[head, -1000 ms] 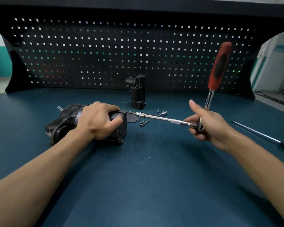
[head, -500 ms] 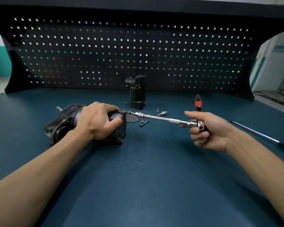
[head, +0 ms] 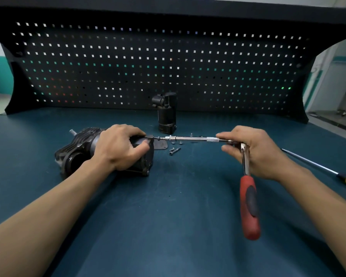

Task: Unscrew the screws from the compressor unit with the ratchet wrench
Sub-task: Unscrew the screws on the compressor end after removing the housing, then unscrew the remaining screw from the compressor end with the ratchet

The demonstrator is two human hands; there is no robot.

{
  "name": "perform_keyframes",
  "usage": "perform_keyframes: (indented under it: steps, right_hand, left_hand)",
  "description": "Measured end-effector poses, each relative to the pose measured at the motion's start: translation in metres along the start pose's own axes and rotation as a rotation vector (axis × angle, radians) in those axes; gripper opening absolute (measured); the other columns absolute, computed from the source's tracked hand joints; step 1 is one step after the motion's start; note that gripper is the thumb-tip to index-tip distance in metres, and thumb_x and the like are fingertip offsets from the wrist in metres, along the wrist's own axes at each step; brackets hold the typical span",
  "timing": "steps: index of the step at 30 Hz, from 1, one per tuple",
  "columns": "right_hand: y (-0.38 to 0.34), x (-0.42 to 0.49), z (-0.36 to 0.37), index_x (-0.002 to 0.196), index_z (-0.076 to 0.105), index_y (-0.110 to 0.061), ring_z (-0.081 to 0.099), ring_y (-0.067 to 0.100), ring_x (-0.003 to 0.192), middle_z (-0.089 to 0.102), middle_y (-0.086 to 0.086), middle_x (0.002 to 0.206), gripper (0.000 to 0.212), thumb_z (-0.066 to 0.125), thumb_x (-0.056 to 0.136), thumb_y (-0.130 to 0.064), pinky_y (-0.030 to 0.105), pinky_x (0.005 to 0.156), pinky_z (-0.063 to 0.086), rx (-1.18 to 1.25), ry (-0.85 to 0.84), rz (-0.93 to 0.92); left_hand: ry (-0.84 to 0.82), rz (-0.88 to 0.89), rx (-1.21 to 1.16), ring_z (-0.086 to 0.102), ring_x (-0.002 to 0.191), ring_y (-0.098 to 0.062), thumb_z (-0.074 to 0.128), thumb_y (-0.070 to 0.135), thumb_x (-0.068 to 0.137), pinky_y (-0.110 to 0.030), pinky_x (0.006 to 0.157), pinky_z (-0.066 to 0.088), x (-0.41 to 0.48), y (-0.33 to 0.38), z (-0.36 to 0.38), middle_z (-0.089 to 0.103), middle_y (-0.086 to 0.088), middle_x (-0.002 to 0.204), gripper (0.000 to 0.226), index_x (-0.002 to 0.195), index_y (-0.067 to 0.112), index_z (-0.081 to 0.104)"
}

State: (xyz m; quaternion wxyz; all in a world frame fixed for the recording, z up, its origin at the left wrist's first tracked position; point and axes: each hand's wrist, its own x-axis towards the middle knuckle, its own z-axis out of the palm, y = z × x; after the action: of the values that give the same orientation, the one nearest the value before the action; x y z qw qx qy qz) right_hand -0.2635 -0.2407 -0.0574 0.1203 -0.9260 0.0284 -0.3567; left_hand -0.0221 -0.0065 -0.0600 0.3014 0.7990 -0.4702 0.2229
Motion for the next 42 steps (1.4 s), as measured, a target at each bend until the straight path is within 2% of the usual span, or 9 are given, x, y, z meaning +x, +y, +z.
perform_keyframes:
  steps: [6,10,16,19,22,28,32,38,42]
  right_hand:
    - [-0.001,0.001,0.001,0.113,0.074,-0.007,0.06,0.013,0.077,0.063,0.001,0.085,0.025,0.071,0.089,0.0,0.022,0.072,0.047,0.023,0.067,-0.042]
    - [0.0,-0.003,0.009,0.105,0.076,-0.003,0.06,0.016,0.07,0.065,0.01,0.079,0.017,0.07,0.089,0.001,0.021,0.067,0.044,0.111,0.135,0.033]
    - [0.012,-0.013,0.023,0.094,0.075,-0.021,0.063,-0.005,0.07,0.072,-0.015,0.074,0.018,0.066,0.093,-0.005,0.006,0.07,0.045,0.385,0.183,0.328]
    - [0.021,-0.013,0.02,0.091,0.073,-0.028,0.061,-0.003,0.058,0.071,-0.02,0.07,0.02,0.066,0.093,-0.009,0.005,0.059,0.043,0.414,0.176,0.39]
    - [0.026,-0.011,0.024,0.096,0.075,-0.019,0.047,0.004,0.045,0.065,-0.004,0.064,0.016,0.061,0.097,-0.01,0.016,0.045,0.039,0.508,0.2,0.458]
    - [0.029,-0.006,0.026,0.092,0.074,-0.013,0.036,0.01,0.04,0.062,0.001,0.06,0.019,0.057,0.1,-0.009,0.022,0.035,0.031,0.64,0.206,0.645]
    - [0.029,-0.007,0.033,0.09,0.074,-0.01,0.035,0.01,0.04,0.061,0.002,0.059,0.02,0.057,0.1,-0.012,0.022,0.035,0.03,0.675,0.188,0.758]
    - [0.023,-0.01,0.044,0.089,0.073,-0.008,0.035,0.009,0.039,0.06,0.002,0.059,0.021,0.056,0.1,-0.01,0.022,0.035,0.029,0.746,0.145,0.802]
    - [0.023,-0.011,0.044,0.09,0.073,-0.007,0.035,0.009,0.04,0.06,0.003,0.06,0.02,0.056,0.1,-0.01,0.022,0.035,0.03,0.76,0.141,0.81]
  left_hand:
    - [0.007,-0.026,-0.028,0.067,0.098,-0.027,0.039,0.061,0.067,-0.039,0.084,0.051,-0.003,0.005,-0.003,0.075,-0.002,0.096,0.066,0.097,0.019,0.079]
    - [0.001,-0.019,-0.037,0.067,0.097,-0.027,0.039,0.06,0.069,-0.038,0.084,0.051,-0.003,0.005,-0.002,0.075,-0.004,0.095,0.065,0.096,0.016,0.079]
    - [0.005,0.029,-0.046,0.066,0.095,-0.026,0.037,0.052,0.075,-0.034,0.082,0.049,-0.006,0.01,0.005,0.075,-0.004,0.092,0.06,0.095,0.013,0.078]
    - [0.052,0.053,-0.029,0.065,0.095,-0.024,0.038,0.043,0.08,-0.035,0.08,0.052,-0.009,0.012,0.008,0.074,-0.002,0.093,0.051,0.096,0.012,0.075]
    - [0.09,0.083,0.007,0.062,0.103,-0.021,0.05,0.036,0.081,-0.037,0.083,0.054,-0.012,0.013,0.01,0.073,-0.001,0.104,0.045,0.113,0.011,0.07]
    - [-0.209,0.094,0.101,0.048,0.129,-0.018,0.046,0.042,0.093,-0.034,0.103,0.042,0.001,0.01,0.005,0.057,0.007,0.141,0.051,0.142,0.028,0.05]
    - [-0.327,0.085,0.187,0.047,0.127,-0.019,0.039,0.037,0.099,-0.035,0.093,0.043,0.006,0.014,0.003,0.056,0.007,0.134,0.048,0.147,0.038,0.039]
    - [-0.207,0.057,0.121,0.057,0.113,-0.025,0.049,0.024,0.095,-0.035,0.087,0.049,0.003,0.024,0.008,0.064,-0.001,0.115,0.037,0.129,0.03,0.062]
    - [-0.127,0.043,-0.009,0.061,0.108,-0.025,0.058,0.018,0.09,-0.039,0.091,0.049,0.0,0.024,0.01,0.071,-0.002,0.111,0.031,0.117,0.023,0.072]
